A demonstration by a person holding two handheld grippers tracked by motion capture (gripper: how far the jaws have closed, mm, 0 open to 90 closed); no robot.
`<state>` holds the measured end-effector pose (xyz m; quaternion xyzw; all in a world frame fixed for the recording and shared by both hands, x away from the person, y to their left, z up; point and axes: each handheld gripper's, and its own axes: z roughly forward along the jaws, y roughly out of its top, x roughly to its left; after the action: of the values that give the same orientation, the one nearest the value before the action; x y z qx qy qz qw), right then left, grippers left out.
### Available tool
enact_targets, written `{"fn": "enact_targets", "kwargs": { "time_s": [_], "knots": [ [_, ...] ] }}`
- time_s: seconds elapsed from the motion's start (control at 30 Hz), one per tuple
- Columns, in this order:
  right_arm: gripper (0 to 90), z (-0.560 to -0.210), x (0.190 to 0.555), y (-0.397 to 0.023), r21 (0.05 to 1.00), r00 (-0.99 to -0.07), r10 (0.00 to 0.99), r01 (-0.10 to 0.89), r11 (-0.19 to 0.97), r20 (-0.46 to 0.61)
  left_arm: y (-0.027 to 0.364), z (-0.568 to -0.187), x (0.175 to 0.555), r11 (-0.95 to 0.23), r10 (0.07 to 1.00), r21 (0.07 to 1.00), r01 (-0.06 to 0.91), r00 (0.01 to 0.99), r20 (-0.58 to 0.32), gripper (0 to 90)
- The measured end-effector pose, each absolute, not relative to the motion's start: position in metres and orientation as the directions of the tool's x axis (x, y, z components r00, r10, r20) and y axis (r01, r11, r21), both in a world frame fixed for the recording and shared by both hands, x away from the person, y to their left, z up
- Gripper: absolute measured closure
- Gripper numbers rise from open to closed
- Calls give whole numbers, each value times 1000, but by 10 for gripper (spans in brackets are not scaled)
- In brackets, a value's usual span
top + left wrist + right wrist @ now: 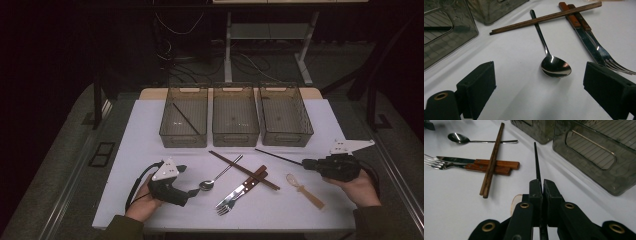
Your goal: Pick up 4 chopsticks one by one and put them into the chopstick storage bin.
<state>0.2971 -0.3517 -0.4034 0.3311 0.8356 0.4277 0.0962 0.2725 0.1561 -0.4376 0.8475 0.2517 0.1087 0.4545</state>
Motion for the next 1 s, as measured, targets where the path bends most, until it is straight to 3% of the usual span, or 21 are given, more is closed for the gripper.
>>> {"fn": "enact_targets", "kwargs": {
  "time_s": [1.0],
  "knots": [
    [859, -378, 307, -332, 824, -791, 586, 443, 353, 174, 156, -439, 274, -452, 533, 824, 340, 844, -56, 101]
  ]
}}
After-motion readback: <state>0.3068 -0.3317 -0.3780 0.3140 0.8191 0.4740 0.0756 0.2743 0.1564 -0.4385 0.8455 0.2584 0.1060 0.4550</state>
